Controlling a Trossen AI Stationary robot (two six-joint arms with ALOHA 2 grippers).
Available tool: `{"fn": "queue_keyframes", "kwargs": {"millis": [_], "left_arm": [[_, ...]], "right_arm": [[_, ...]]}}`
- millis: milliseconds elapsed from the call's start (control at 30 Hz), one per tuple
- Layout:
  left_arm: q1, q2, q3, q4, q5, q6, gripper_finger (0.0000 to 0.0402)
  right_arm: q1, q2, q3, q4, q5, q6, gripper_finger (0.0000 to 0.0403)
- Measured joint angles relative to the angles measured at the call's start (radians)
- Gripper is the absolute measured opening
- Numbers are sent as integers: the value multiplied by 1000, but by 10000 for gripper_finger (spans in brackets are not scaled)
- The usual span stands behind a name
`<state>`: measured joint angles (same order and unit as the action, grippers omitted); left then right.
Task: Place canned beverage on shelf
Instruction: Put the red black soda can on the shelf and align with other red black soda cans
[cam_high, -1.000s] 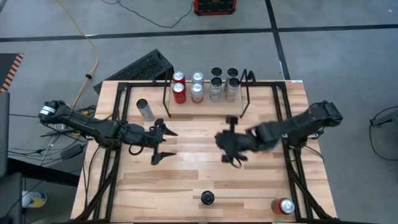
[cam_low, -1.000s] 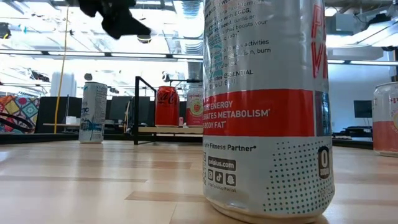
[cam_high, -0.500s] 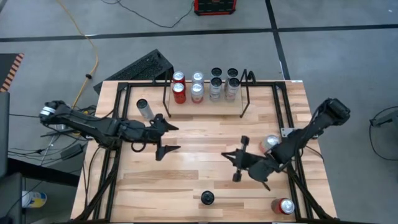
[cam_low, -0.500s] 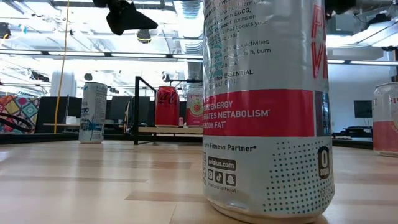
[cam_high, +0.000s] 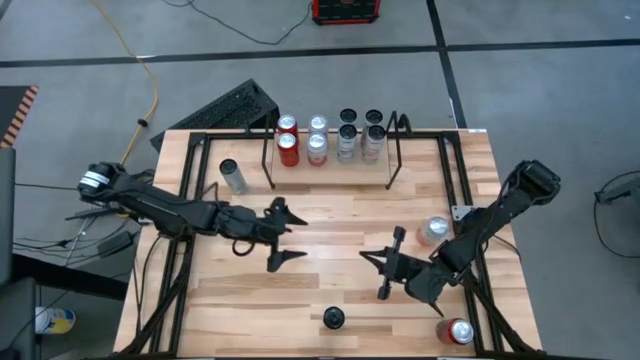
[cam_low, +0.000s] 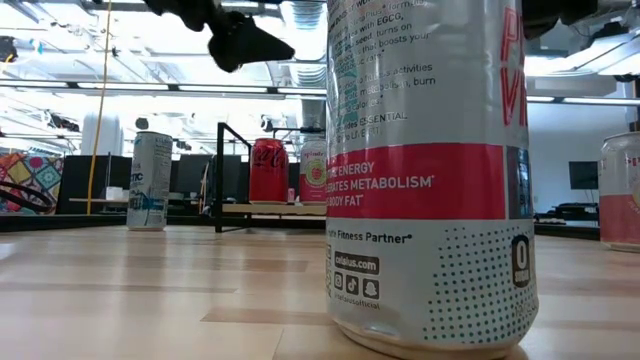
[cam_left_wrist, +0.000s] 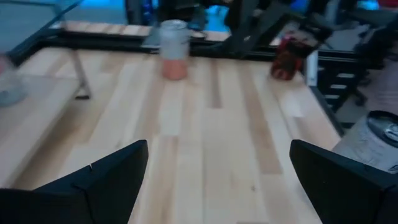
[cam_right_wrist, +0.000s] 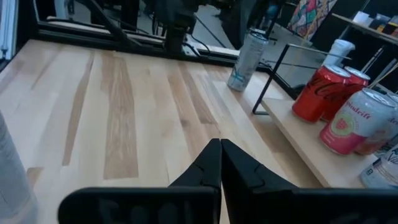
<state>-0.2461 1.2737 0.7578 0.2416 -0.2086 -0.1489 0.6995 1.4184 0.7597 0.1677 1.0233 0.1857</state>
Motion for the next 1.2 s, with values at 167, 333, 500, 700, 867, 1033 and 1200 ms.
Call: {"fn": "queue_keyframes", "kwargs": {"millis": [167, 333, 500, 700, 867, 1033, 1200], "left_arm": [[0, 90, 0, 123, 157, 8, 377], [-11, 145, 0, 208, 224, -6, 377], [-24, 153, 0, 213, 224, -10, 377], [-45, 139, 0, 192, 216, 54, 377], [-59, 140, 0, 162, 186, 128, 377], [-63, 140, -1, 146, 185, 213, 377], [-63, 140, -1, 119, 184, 300, 377]], "right_arm": [[-2, 0, 0, -1, 0, 0, 30], [-2, 0, 0, 7, 0, -1, 31], [8, 0, 0, 4, 0, 20, 27], [53, -59, 112, -131, -111, 63, 30], [19, -35, 395, -627, -406, 383, 21], [-9, 103, 702, -1130, -710, 691, 24], [14, 227, 898, -1397, -1041, 993, 27]]}}
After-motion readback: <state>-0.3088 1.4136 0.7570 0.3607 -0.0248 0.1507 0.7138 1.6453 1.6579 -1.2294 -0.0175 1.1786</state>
